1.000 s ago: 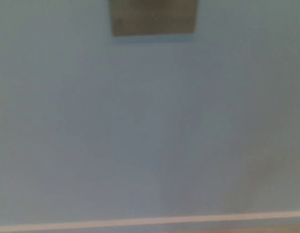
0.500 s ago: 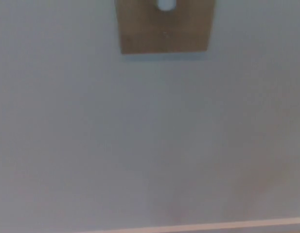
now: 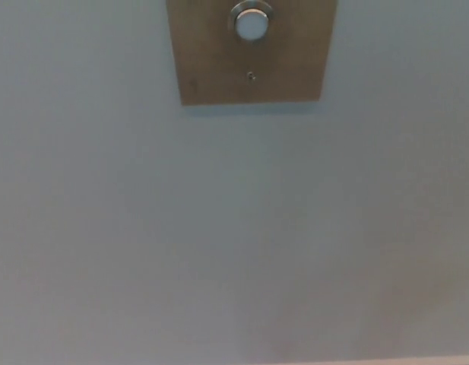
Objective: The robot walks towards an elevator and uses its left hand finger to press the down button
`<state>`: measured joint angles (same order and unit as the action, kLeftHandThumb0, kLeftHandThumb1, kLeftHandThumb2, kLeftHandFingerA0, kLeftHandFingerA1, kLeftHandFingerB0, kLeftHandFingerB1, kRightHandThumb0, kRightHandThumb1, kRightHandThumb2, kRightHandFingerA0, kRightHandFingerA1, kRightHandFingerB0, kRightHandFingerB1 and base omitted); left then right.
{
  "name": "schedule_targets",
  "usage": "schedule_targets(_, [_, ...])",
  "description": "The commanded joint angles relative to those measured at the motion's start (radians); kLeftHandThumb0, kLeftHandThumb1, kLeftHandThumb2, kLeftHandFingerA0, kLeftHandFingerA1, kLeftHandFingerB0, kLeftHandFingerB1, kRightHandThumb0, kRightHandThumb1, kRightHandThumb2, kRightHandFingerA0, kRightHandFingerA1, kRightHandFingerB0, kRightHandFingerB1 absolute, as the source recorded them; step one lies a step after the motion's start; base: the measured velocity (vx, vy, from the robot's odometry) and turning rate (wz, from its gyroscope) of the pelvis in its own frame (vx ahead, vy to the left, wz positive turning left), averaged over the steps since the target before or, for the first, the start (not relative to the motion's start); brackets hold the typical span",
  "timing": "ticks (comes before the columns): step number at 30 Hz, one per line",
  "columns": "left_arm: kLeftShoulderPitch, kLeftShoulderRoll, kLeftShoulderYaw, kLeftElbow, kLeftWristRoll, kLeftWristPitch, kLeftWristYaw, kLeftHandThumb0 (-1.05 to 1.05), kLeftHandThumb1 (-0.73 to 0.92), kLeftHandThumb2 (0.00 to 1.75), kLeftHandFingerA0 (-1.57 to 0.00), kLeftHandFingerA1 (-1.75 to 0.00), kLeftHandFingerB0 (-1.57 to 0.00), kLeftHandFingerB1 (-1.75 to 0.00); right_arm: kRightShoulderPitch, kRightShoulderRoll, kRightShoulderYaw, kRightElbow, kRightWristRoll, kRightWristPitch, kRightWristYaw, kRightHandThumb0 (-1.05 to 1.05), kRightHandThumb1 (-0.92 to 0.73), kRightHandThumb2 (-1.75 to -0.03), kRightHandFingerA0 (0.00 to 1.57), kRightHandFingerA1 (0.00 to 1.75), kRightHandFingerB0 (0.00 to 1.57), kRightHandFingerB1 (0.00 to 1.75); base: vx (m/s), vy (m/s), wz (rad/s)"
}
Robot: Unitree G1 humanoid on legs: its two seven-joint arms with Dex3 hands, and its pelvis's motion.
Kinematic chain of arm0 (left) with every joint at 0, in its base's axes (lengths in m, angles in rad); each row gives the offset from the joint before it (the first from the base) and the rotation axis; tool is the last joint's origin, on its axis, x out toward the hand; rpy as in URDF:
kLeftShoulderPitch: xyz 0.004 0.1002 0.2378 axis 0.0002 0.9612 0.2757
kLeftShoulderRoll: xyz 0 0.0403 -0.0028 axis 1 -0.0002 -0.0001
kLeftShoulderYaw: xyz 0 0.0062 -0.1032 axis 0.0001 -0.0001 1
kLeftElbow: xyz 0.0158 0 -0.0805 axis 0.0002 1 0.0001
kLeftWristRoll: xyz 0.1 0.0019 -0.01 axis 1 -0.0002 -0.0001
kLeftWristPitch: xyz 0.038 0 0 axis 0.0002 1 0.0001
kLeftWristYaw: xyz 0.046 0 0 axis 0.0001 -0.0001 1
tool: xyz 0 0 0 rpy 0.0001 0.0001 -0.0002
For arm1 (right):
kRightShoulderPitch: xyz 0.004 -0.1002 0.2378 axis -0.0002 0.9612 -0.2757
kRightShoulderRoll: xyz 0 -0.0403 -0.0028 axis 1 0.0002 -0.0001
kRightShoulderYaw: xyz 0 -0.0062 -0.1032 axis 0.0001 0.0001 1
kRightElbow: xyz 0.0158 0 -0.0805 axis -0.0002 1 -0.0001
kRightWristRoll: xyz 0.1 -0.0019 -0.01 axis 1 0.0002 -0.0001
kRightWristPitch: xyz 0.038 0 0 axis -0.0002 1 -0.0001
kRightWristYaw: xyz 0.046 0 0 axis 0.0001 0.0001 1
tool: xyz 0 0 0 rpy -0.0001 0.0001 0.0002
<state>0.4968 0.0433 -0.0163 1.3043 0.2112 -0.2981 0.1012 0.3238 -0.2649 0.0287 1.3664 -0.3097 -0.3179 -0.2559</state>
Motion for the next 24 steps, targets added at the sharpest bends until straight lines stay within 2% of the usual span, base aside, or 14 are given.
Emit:
schedule_targets(1, [0.009, 0.015, -0.001, 0.003, -0.007, -0.007, 0.000, -0.42, 0.60, 0.62, -0.62, -0.77, -0.58, -0.61, 0.012, -0.010, -0.003, 0.001, 0.005, -0.003, 0.000, -0.44, -0.46, -0.55, 0.47, 0.39, 0.50, 0.36, 0.00, 0.000, 0.00])
schedule_targets(17, [0.013, 0.023, 0.000, 0.001, -0.008, -0.011, 0.000, -0.42, 0.60, 0.62, -0.62, -0.77, -0.58, -0.61, 0.015, -0.002, -0.002, 0.000, 0.005, -0.004, -0.001, -0.44, -0.46, -0.55, 0.47, 0.39, 0.50, 0.36, 0.00, 0.000, 0.00])
schedule_targets(18, [-0.080, 0.105, -0.085, -0.125, 0.113, -0.128, 0.102, -0.51, 0.25, 0.70, -0.56, -0.70, -0.54, -0.59, 0.026, -0.006, 0.010, -0.012, -0.002, -0.033, -0.004, -0.49, -0.54, -0.57, 0.57, 0.50, 0.52, 0.36, 0.00, 0.000, 0.00])
schedule_targets(19, [-0.118, 0.150, -0.135, -0.220, 0.183, -0.160, 0.160, -0.51, 0.36, 0.51, -0.60, -0.81, -0.56, -0.51, 0.029, -0.008, 0.016, -0.019, -0.005, -0.045, -0.005, -0.52, -0.54, -0.57, 0.58, 0.52, 0.51, 0.36, 0.00, 0.000, 0.00])
schedule_targets(21, [-0.114, 0.168, -0.165, -0.290, 0.205, -0.128, 0.186, -0.51, 0.36, 0.51, -0.60, -0.81, -0.56, -0.51, 0.026, -0.010, 0.019, -0.020, -0.005, -0.045, -0.004, -0.52, -0.54, -0.57, 0.58, 0.52, 0.51, 0.36, -0.01, -0.005, 0.09])
schedule_targets(22, [-0.081, 0.221, -0.148, -0.575, 0.219, -0.096, 0.107, -0.58, 0.39, 0.53, -0.57, -0.68, -0.61, -0.47, 0.020, -0.013, 0.027, -0.020, -0.014, -0.039, -0.007, -0.52, -0.53, -0.57, 0.51, 0.51, 0.49, 0.35, 0.00, 0.000, 0.00])
schedule_targets(23, [-0.055, 0.255, -0.142, -0.762, 0.235, -0.060, 0.060, -0.62, 0.29, 0.74, -0.64, -0.82, -0.58, -0.57, 0.019, -0.014, 0.031, -0.021, -0.016, -0.041, -0.008, -0.53, -0.53, -0.57, 0.54, 0.53, 0.49, 0.35, 0.00, 0.000, 0.00])
schedule_targets(24, [-0.040, 0.269, -0.142, -0.845, 0.248, -0.028, 0.041, -0.62, 0.29, 0.74, -0.64, -0.82, -0.58, -0.57, 0.021, -0.014, 0.031, -0.024, -0.014, -0.045, -0.007, -0.53, -0.53, -0.57, 0.54, 0.53, 0.49, 0.35, 0.00, 0.000, 0.00])
